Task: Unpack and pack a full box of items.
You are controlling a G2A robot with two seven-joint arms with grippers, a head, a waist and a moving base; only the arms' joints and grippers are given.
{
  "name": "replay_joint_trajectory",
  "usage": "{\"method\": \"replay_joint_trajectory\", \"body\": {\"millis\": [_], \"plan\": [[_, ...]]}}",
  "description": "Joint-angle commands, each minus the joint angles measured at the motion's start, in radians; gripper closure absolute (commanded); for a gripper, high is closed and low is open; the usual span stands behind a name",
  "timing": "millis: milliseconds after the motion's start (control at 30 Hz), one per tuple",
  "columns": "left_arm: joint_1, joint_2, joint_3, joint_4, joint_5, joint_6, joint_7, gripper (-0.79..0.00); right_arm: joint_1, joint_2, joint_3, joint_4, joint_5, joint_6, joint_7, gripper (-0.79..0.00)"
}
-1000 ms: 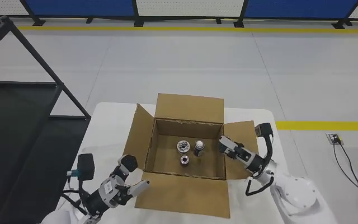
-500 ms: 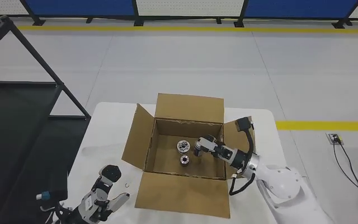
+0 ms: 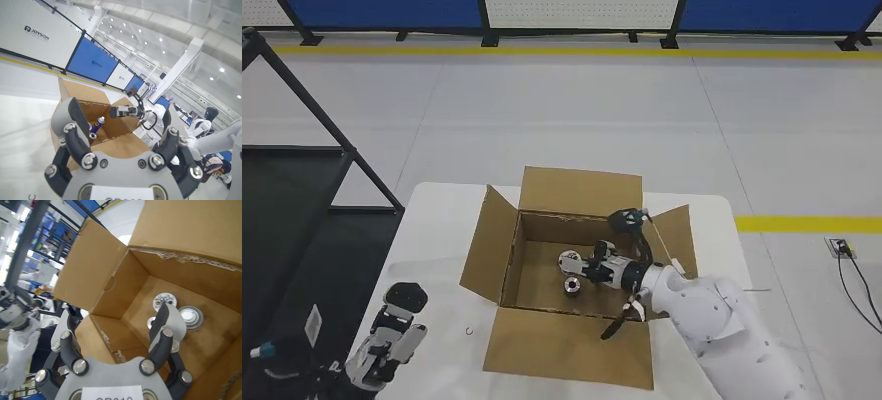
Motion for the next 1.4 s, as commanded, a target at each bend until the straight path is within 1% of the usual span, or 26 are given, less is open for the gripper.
{"method": "replay_joint_trajectory", "body": {"millis": [0, 100, 200, 333, 467, 533, 667, 1000, 1067, 1133, 1200, 1233, 1267, 1300, 1367], "plan": [[0.009, 0.002, -0.041, 0.012, -0.034, -0.007, 0.000, -0.785, 0.019, -0.002, -0.016, 0.013, -0.059, 0.019, 0.014, -0.785], [0.024, 0.003, -0.082, 0.026, -0.069, -0.014, 0.005, -0.785, 0.036, -0.002, -0.031, 0.026, -0.137, 0.036, 0.032, -0.785], [0.034, 0.003, -0.107, 0.036, -0.103, -0.023, 0.007, -0.785, 0.048, -0.002, -0.046, 0.035, -0.194, 0.041, 0.060, -0.785], [0.039, 0.007, -0.109, 0.049, -0.188, -0.067, -0.036, -0.785, 0.074, -0.009, -0.075, 0.073, -0.273, 0.096, 0.077, -0.785], [0.035, 0.011, -0.104, 0.054, -0.210, -0.084, -0.077, -0.785, 0.115, -0.025, -0.128, 0.123, -0.344, 0.162, 0.101, -0.785], [0.034, 0.011, -0.103, 0.054, -0.210, -0.085, -0.079, -0.785, 0.136, -0.034, -0.156, 0.144, -0.371, 0.188, 0.116, -0.785], [0.034, 0.011, -0.103, 0.054, -0.210, -0.085, -0.079, -0.785, 0.172, -0.050, -0.193, 0.183, -0.404, 0.222, 0.147, -0.785], [0.034, 0.011, -0.103, 0.054, -0.210, -0.085, -0.079, -0.785, 0.222, -0.084, -0.240, 0.278, -0.421, 0.245, 0.199, -0.785], [0.034, 0.011, -0.103, 0.054, -0.210, -0.085, -0.079, -0.785, 0.227, -0.089, -0.245, 0.291, -0.425, 0.247, 0.206, -0.767], [0.034, 0.011, -0.103, 0.054, -0.210, -0.085, -0.079, -0.785, 0.231, -0.094, -0.248, 0.300, -0.426, 0.249, 0.209, -0.668], [0.034, 0.011, -0.103, 0.054, -0.210, -0.085, -0.079, -0.785, 0.234, -0.099, -0.250, 0.309, -0.427, 0.249, 0.213, -0.656], [0.034, 0.011, -0.103, 0.054, -0.210, -0.085, -0.079, -0.785, 0.234, -0.101, -0.251, 0.313, -0.428, 0.249, 0.213, -0.628], [0.034, 0.011, -0.103, 0.054, -0.210, -0.085, -0.079, -0.785, 0.235, -0.103, -0.252, 0.318, -0.429, 0.248, 0.215, -0.566], [0.034, 0.011, -0.103, 0.054, -0.210, -0.085, -0.079, -0.785, 0.236, -0.105, -0.253, 0.321, -0.430, 0.247, 0.214, -0.523], [0.034, 0.011, -0.103, 0.054, -0.210, -0.085, -0.079, -0.785, 0.238, -0.109, -0.254, 0.330, -0.435, 0.250, 0.210, -0.508]]}}
